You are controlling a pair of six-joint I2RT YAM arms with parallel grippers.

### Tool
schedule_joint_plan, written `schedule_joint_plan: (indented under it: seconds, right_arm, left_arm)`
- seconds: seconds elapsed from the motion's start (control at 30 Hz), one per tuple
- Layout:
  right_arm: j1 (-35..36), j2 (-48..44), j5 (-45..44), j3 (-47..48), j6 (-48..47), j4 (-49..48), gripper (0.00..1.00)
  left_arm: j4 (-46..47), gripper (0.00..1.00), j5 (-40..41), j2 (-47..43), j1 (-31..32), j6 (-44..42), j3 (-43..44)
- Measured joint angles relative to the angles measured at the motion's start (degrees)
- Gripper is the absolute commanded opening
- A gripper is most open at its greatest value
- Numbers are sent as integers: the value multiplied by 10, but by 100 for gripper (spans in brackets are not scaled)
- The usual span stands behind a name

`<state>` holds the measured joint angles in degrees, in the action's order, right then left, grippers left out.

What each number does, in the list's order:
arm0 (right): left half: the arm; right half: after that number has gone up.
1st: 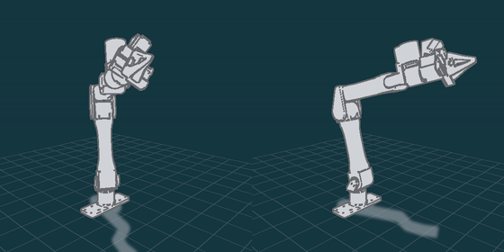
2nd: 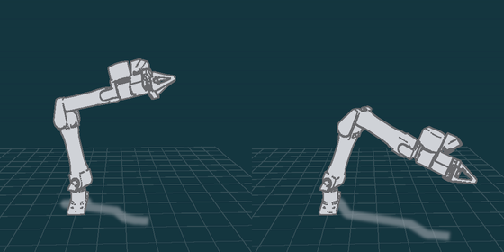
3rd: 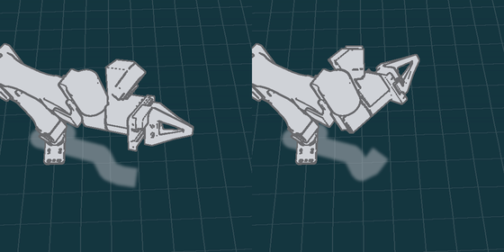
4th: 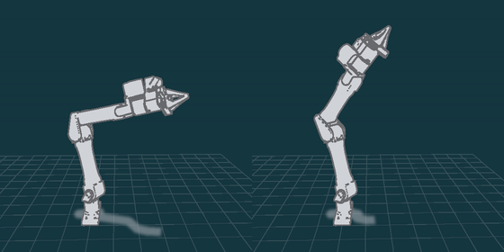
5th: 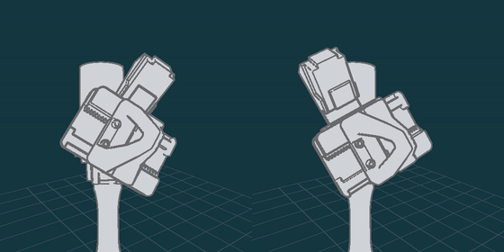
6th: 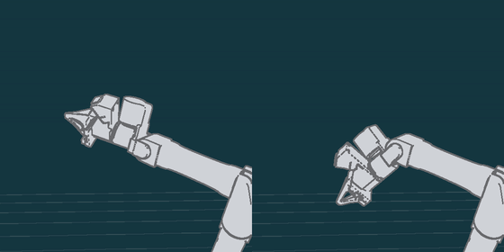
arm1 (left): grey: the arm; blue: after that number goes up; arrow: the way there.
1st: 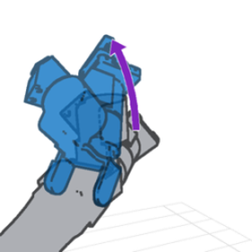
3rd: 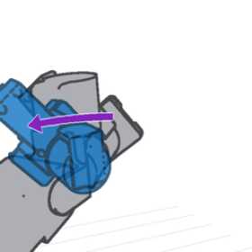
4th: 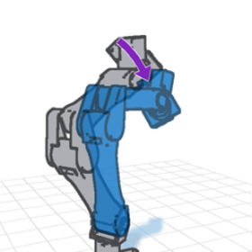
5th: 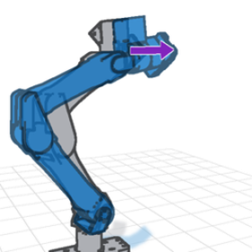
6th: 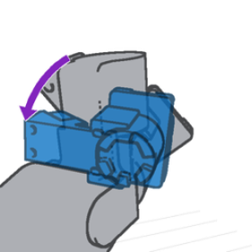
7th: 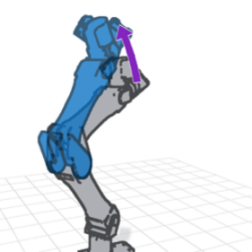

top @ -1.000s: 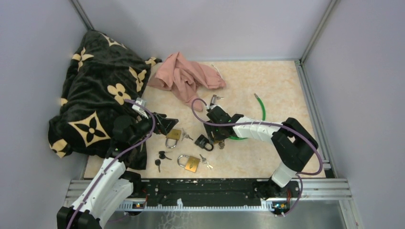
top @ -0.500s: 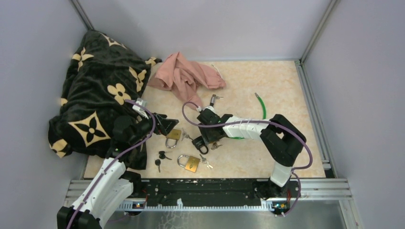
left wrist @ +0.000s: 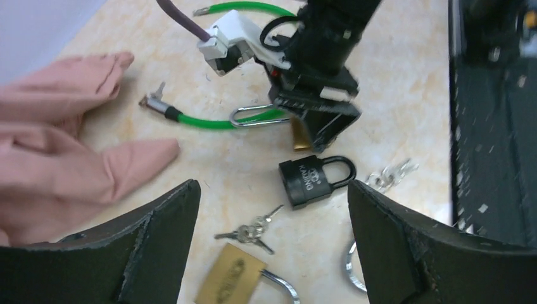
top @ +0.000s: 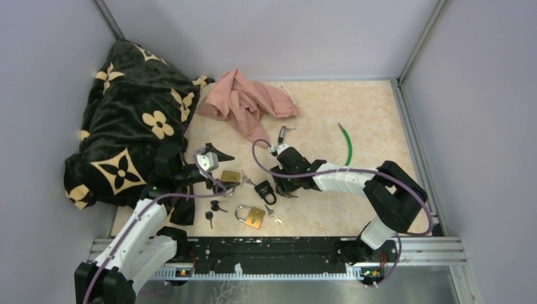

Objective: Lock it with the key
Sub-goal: Pick up the lock from the center of the board.

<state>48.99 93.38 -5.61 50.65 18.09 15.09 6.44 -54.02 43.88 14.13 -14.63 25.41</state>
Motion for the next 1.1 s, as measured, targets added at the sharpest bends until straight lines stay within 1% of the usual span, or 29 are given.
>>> schedule_joint_plan:
  seconds: [0.03,0.1,0.2,0.27,0.33,0.4,0.5,0.67,0.77,0.9,0.97,1.03,1.1]
  right_arm:
    - [-2,-19,19,-23,-9,-18,0]
    - [-4,-57,53,-69,-25,-48,0]
    - [-4,-114,108,-139,-45,-96,0]
    - [-4,-139,137,-172,-53,-124,0]
    - [-4,-156,155,-195,-61,-146,0]
    - [-4,-167,167,-210,-66,-160,0]
    - [-5,-191,178,-229,-73,-173,0]
    - [-14,-244,205,-254,-85,-182,0]
    - [-17,-266,223,-255,-96,-189,0]
    - [-19,-274,237,-255,-106,-194,0]
    - [-20,-274,238,-255,-109,-194,0]
    - [-20,-274,240,-255,-114,-194,0]
    - [-20,-274,242,-255,-120,-193,0]
  left_arm:
    - [-47,89,-26,19,0,-96,21]
    - [-110,86,-50,57,4,-250,45]
    - [-183,82,-61,122,24,-471,59]
    - [-209,80,-60,162,55,-566,60]
    - [-217,79,-52,202,107,-645,63]
    - [-210,79,-47,237,147,-699,66]
    - [-163,78,-40,297,183,-765,68]
    - [-92,75,-27,383,204,-841,93]
    - [-63,74,-23,414,218,-871,118]
    - [-37,61,-12,444,228,-885,146]
    - [-36,59,-5,453,230,-885,155]
    - [-39,52,4,461,235,-885,165]
    - [-42,51,16,469,241,-885,174]
